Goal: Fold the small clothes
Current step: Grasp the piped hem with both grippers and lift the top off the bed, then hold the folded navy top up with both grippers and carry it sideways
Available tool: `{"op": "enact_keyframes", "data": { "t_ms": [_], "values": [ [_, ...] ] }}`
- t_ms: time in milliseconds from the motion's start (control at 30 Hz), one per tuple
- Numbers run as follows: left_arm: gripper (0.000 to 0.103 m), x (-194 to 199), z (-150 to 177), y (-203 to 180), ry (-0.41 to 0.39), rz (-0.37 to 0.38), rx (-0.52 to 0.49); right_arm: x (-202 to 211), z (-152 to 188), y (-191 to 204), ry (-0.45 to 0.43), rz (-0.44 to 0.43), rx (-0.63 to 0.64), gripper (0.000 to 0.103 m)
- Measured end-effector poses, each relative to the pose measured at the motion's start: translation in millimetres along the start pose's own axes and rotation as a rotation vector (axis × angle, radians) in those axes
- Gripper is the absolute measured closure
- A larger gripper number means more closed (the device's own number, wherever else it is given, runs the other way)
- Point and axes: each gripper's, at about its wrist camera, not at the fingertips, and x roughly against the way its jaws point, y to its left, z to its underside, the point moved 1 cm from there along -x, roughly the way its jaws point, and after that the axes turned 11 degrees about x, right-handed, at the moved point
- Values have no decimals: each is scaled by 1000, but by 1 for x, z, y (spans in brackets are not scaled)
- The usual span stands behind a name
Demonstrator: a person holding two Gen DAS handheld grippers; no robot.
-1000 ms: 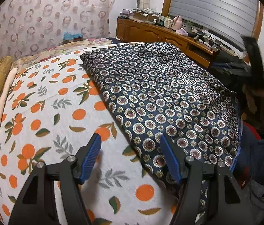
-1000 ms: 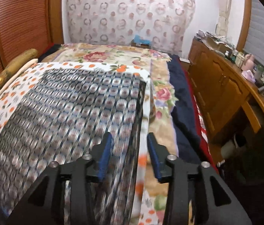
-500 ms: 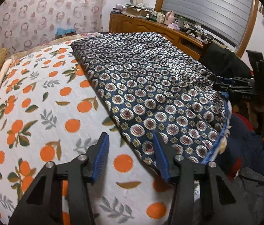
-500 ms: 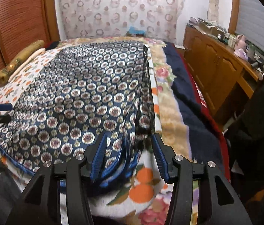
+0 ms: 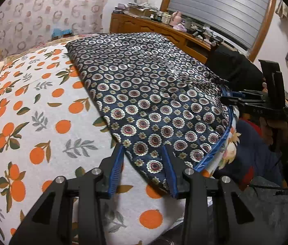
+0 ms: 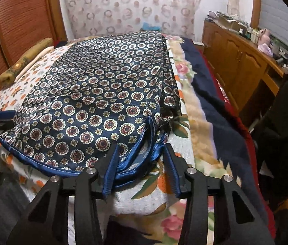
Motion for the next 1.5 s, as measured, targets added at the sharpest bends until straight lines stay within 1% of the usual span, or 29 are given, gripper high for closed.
{"op": "enact_keyframes", "data": {
  "t_ms": [67, 100, 167, 233, 267, 333, 400, 533, 700, 867, 967, 1033, 1167, 1267, 1367, 1500],
  "values": [
    [64, -1, 0, -2, 9, 10, -5, 0, -1, 3, -6, -9, 5, 76],
    [64, -1, 0, -4, 14, 16, -9, 0, -2, 5, -7, -9, 12, 83],
    [68, -2, 0, -6, 22, 28, -14, -1, -3, 7, -10, -22, 23, 92],
    [85, -3, 0, -6, 29, 38, -8, -1, -5, 7, -13, -35, 26, 96],
    [89, -3, -1, -4, 28, 38, -4, -1, -5, 7, -17, -39, 28, 99],
    [101, -2, -4, -1, 25, 49, 8, 2, -5, 5, -40, -52, 16, 101],
    [103, 2, -7, -1, 11, 77, 17, 8, -7, 4, -74, -67, 4, 102],
    [103, 17, -19, -6, -55, 91, 13, 22, -18, 0, -145, -79, -1, 103],
    [103, 39, -53, -8, -163, 103, 25, 39, -41, -8, -238, -90, -19, 103],
    [103, 44, -103, -1, -237, 86, 25, 44, -81, -14, -328, -81, 3, 103],
    [103, 34, -129, 13, -255, 58, 42, 35, -113, -21, -361, -87, 11, 103],
    [103, 24, -147, 28, -258, 43, 72, 25, -137, -24, -374, -87, 25, 103],
    [103, 6, -172, 54, -255, 11, 120, 0, -172, -30, -375, -76, 49, 103],
    [103, -13, -184, 70, -235, -16, 137, -26, -193, -38, -350, -79, 60, 103],
    [103, -32, -192, 86, -208, -38, 166, -55, -206, -48, -311, -77, 58, 103],
    [103, -45, -194, 96, -188, -45, 178, -86, -211, -58, -260, -62, 34, 102]
  ]
}}
